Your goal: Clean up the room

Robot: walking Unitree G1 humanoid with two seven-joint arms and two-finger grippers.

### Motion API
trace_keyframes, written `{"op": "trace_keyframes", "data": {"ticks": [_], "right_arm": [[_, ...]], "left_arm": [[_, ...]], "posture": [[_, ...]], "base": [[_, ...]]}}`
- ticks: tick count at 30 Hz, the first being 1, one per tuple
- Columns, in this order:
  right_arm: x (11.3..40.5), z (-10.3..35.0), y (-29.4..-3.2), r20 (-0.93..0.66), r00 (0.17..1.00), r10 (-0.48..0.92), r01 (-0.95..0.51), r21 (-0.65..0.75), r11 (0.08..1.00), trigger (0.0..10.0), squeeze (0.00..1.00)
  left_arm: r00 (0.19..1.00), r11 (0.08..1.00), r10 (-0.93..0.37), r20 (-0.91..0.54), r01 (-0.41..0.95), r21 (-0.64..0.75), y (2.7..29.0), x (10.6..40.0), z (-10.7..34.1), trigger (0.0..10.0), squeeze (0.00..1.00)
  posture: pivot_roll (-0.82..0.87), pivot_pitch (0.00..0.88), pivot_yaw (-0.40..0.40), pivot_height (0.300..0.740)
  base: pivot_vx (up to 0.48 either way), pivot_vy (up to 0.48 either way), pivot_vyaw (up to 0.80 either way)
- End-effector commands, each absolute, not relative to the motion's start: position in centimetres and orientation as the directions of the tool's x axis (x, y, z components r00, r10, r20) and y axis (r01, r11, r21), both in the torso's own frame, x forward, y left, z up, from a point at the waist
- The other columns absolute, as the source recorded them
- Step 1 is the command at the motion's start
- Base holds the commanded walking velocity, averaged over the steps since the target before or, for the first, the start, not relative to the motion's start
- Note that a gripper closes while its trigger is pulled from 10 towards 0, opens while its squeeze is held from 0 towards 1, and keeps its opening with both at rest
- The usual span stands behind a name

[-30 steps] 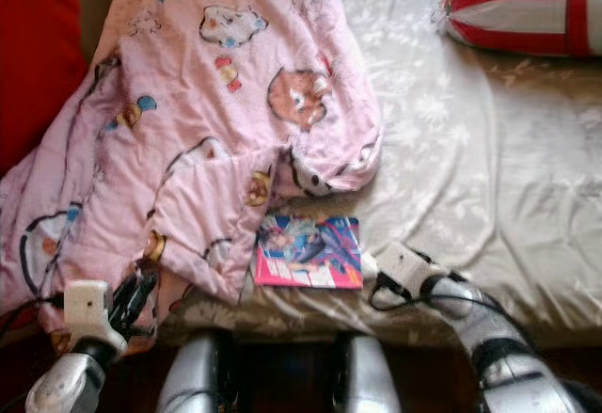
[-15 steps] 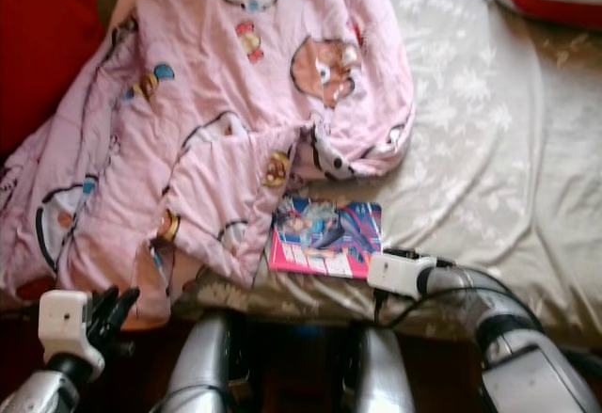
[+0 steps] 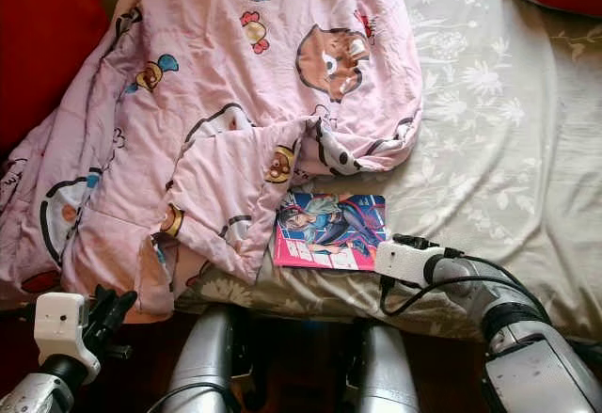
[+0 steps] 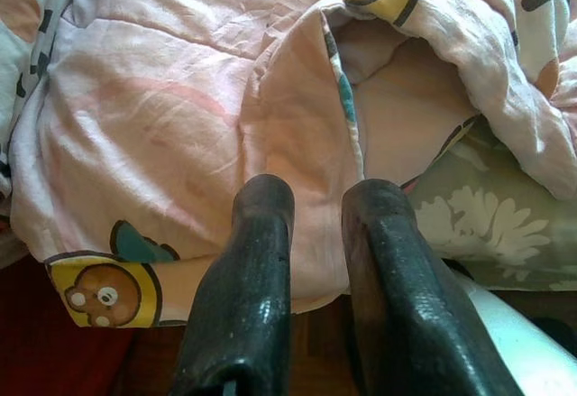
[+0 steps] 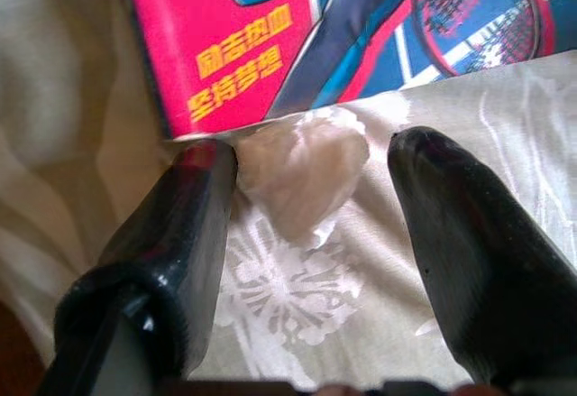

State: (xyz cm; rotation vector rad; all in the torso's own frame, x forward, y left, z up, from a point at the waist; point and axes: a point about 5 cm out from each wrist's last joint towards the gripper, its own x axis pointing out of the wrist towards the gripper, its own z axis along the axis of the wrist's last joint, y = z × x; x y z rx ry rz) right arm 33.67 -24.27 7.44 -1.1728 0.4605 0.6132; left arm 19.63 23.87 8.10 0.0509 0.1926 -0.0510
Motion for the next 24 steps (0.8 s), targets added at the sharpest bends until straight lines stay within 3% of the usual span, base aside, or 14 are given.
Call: {"op": "trace_keyframes", "data": {"ticks": [1, 14, 15, 16, 17, 18, 24], "right_arm": [[32.9, 6.6, -24.8, -0.666, 0.723, 0.184, -0.689, -0.677, 0.257, 10.0, 0.0], [32.7, 5.8, -24.3, -0.685, 0.708, 0.173, -0.704, -0.665, 0.25, 10.0, 0.0], [32.6, 5.7, -24.3, -0.691, 0.701, 0.173, -0.711, -0.659, 0.248, 5.7, 0.0], [32.6, 5.7, -24.3, -0.691, 0.701, 0.173, -0.711, -0.659, 0.248, 5.7, 0.0], [32.5, 5.6, -24.3, -0.696, 0.696, 0.174, -0.715, -0.653, 0.249, 2.1, 0.0], [32.5, 5.5, -24.2, -0.699, 0.693, 0.177, -0.718, -0.649, 0.251, 0.0, 0.0], [32.2, 5.2, -24.4, -0.708, 0.685, 0.172, -0.725, -0.64, 0.254, 0.0, 0.0]], "left_arm": [[0.974, 0.999, -0.022, -0.227, 0.032, 0.042, 24.7, 18.9, 7.7, 10.0, 0.0], [0.969, 0.997, -0.029, -0.244, 0.044, 0.058, 25.0, 18.7, 7.8, 10.0, 0.0], [0.969, 0.997, -0.03, -0.244, 0.045, 0.059, 25.0, 18.7, 7.8, 10.0, 0.0], [0.969, 0.997, -0.03, -0.244, 0.045, 0.059, 25.0, 18.7, 7.8, 10.0, 0.0], [0.97, 0.997, -0.031, -0.243, 0.047, 0.059, 25.0, 18.8, 7.9, 10.0, 0.0], [0.97, 0.997, -0.031, -0.243, 0.046, 0.059, 25.0, 18.8, 7.9, 10.0, 0.0], [0.969, 0.997, -0.029, -0.245, 0.044, 0.058, 25.0, 18.8, 7.8, 10.0, 0.0]], "posture": [[0.2, 0.415, 0.075, 0.63], [0.22, 0.428, 0.097, 0.63], [0.22, 0.429, 0.098, 0.63], [0.22, 0.429, 0.098, 0.63], [0.22, 0.429, 0.098, 0.63], [0.22, 0.429, 0.098, 0.63], [0.22, 0.43, 0.099, 0.63]], "base": [[0.0, 0.0, 0.0], [0.0, 0.0, 0.0], [0.0, 0.0, 0.0], [0.0, 0.0, 0.0], [0.0, 0.0, 0.0], [0.0, 0.0, 0.0], [0.0, 0.0, 0.0]]}}
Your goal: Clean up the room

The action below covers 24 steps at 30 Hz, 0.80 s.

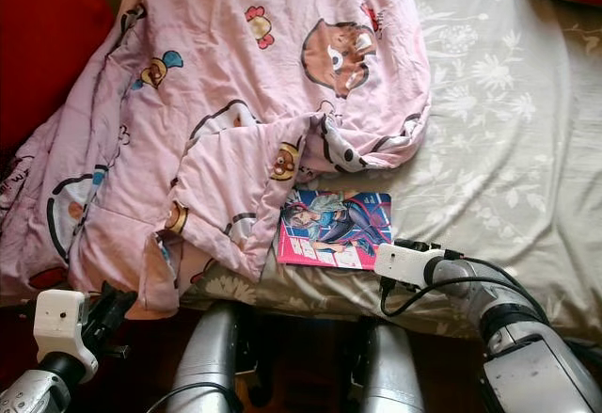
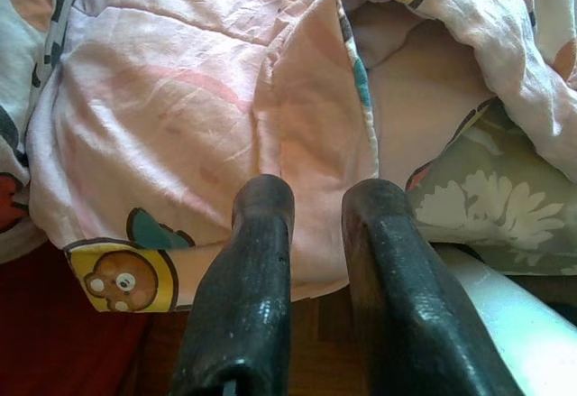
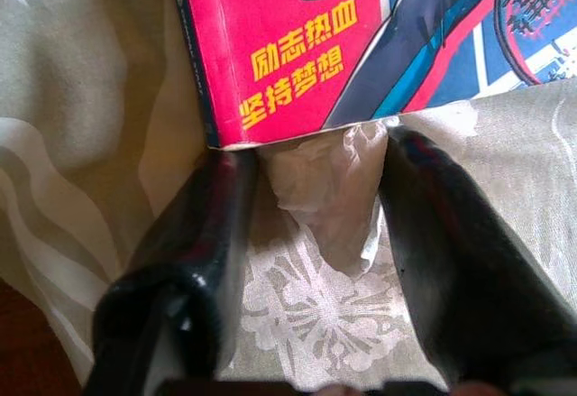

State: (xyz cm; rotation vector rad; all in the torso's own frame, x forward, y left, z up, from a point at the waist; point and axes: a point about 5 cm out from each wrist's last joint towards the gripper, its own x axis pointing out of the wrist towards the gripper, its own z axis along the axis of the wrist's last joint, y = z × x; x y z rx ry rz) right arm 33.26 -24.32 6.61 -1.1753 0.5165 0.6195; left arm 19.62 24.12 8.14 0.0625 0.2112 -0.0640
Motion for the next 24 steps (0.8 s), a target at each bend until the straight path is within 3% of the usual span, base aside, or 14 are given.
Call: {"op": "trace_keyframes", "data": {"ticks": [1, 24], "right_arm": [[32.2, 5.2, -24.5, -0.71, 0.684, 0.169, -0.726, -0.639, 0.252, 0.0, 0.0], [31.9, 5.4, -25.7, -0.71, 0.691, 0.139, -0.717, -0.647, 0.26, 0.0, 0.0]], "left_arm": [[0.969, 0.997, -0.028, -0.245, 0.044, 0.057, 25.0, 18.8, 7.8, 10.0, 0.0], [0.966, 0.998, -0.028, -0.256, 0.041, 0.044, 24.3, 19.7, 6.8, 10.0, 0.0]], "posture": [[0.22, 0.43, 0.098, 0.63], [0.19, 0.384, 0.077, 0.63]], "base": [[0.0, 0.0, 0.0], [0.0, 0.0, 0.0]]}}
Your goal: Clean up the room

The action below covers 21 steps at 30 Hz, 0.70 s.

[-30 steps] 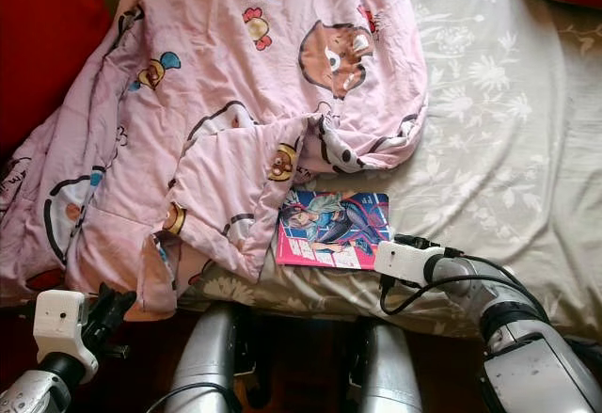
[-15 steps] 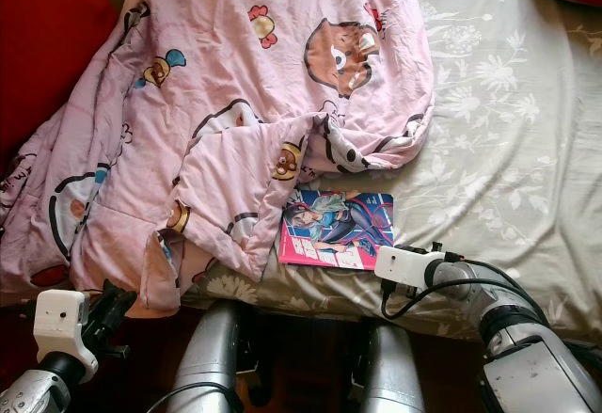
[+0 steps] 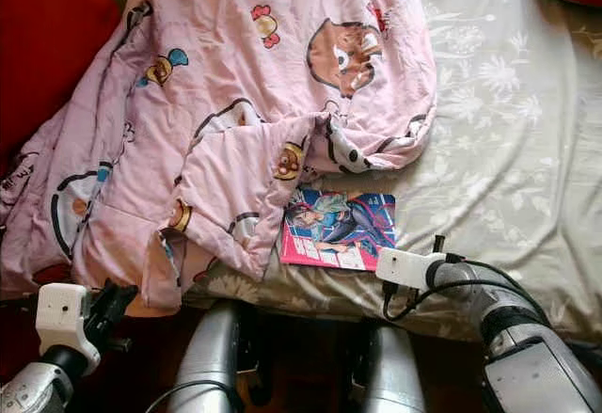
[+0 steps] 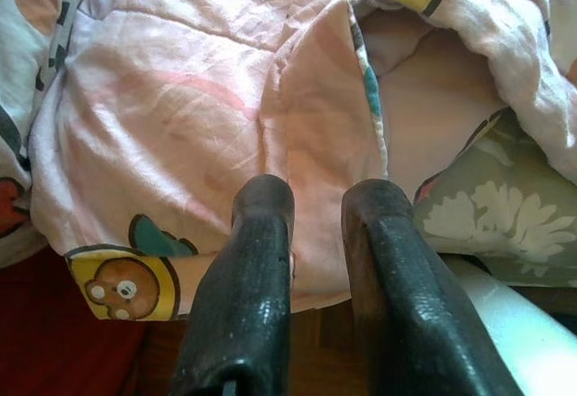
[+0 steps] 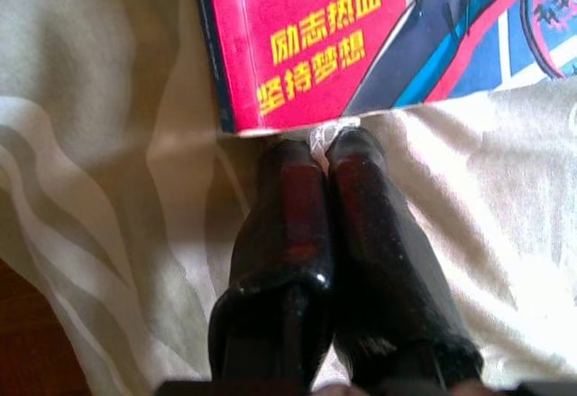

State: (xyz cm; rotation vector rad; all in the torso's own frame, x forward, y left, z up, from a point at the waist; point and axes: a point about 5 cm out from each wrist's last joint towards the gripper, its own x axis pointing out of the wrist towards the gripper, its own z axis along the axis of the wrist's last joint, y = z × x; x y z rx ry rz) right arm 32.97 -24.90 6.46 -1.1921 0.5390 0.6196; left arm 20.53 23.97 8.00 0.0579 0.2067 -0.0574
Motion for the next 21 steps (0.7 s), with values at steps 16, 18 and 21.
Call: {"op": "trace_keyframes", "data": {"ticks": [16, 18, 21], "right_arm": [[30.8, 7.0, -27.0, -0.266, 0.936, 0.23, -0.313, -0.328, 0.891, 0.0, 0.0], [30.3, 6.8, -26.8, -0.148, 0.975, 0.165, -0.188, -0.163, 0.968, 5.9, 0.0], [29.7, 6.2, -27.0, -0.058, 0.998, -0.036, 0.037, 0.014, 0.999, 10.0, 0.0]], "left_arm": [[0.958, 1.0, 0.002, -0.287, -0.003, -0.005, 23.6, 22.6, 3.0, 10.0, 0.0], [0.953, 1.0, 0.004, -0.301, -0.007, -0.008, 23.6, 22.9, 2.3, 10.0, 0.0], [0.947, 1.0, 0.01, -0.321, -0.013, -0.009, 23.6, 23.3, 1.6, 10.0, 0.0]], "posture": [[0.07, 0.171, 0.01, 0.63], [0.04, 0.14, 0.011, 0.63], [0.02, 0.116, 0.014, 0.63]], "base": [[0.0, 0.0, 0.0], [0.0, 0.0, 0.0], [0.0, 0.0, 0.0]]}}
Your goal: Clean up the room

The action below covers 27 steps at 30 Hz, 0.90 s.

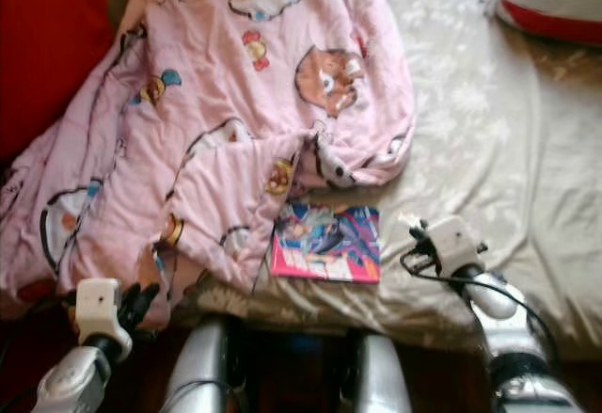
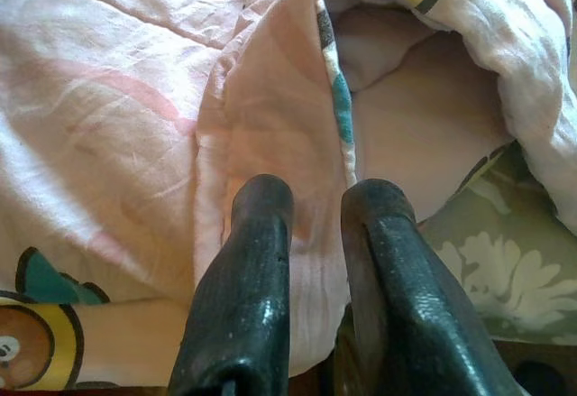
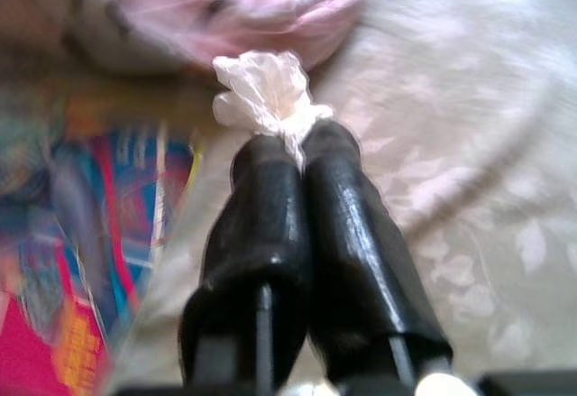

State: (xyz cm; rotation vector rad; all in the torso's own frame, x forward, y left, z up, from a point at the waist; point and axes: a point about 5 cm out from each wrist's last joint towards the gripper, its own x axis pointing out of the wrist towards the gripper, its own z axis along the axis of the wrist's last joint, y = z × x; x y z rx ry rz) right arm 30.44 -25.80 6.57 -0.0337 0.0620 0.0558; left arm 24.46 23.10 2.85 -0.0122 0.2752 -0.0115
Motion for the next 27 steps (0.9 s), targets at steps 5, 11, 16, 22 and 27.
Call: {"op": "trace_keyframes", "data": {"ticks": [5, 11, 16, 22, 27], "right_arm": [[27.7, 2.8, -25.7, -0.125, 0.958, -0.259, 0.284, 0.26, 0.923, 10.0, 0.0], [26.6, 0.9, -25.3, -0.24, 0.93, -0.278, 0.338, 0.264, 0.903, 10.0, 0.0], [25.0, -1.8, -24.6, -0.416, 0.872, -0.259, 0.379, 0.236, 0.895, 10.0, 0.0], [23.0, -3.9, -23.7, -0.535, 0.809, -0.245, 0.385, 0.167, 0.908, 10.0, 0.0], [21.1, -5.7, -23.0, -0.628, 0.739, -0.244, 0.402, 0.121, 0.907, 10.0, 0.0]], "left_arm": [[0.937, 1.0, 0.023, -0.348, -0.028, -0.011, 23.6, 24.5, 0.6, 10.0, 0.0], [0.924, 0.999, 0.034, -0.382, -0.042, -0.013, 23.7, 25.0, -0.3, 10.0, 0.0], [0.896, 0.997, 0.055, -0.441, -0.072, -0.023, 23.6, 24.6, -1.6, 10.0, 0.0], [0.869, 0.996, 0.05, -0.492, -0.078, -0.038, 23.0, 24.2, -2.7, 10.0, 0.0], [0.818, 0.997, 0.037, -0.573, -0.068, -0.032, 22.4, 23.2, -4.0, 10.0, 0.0]], "posture": [[0.0, 0.039, 0.037, 0.63], [-0.01, 0.0, 0.033, 0.645], [0.0, 0.0, 0.012, 0.675], [0.01, 0.0, 0.006, 0.7], [0.02, 0.0, 0.003, 0.722]], "base": [[0.0, 0.0, 0.0], [0.0, 0.0, 0.0], [0.0, 0.0, 0.0], [0.0, 0.0, 0.0], [0.0, 0.0, 0.0]]}}
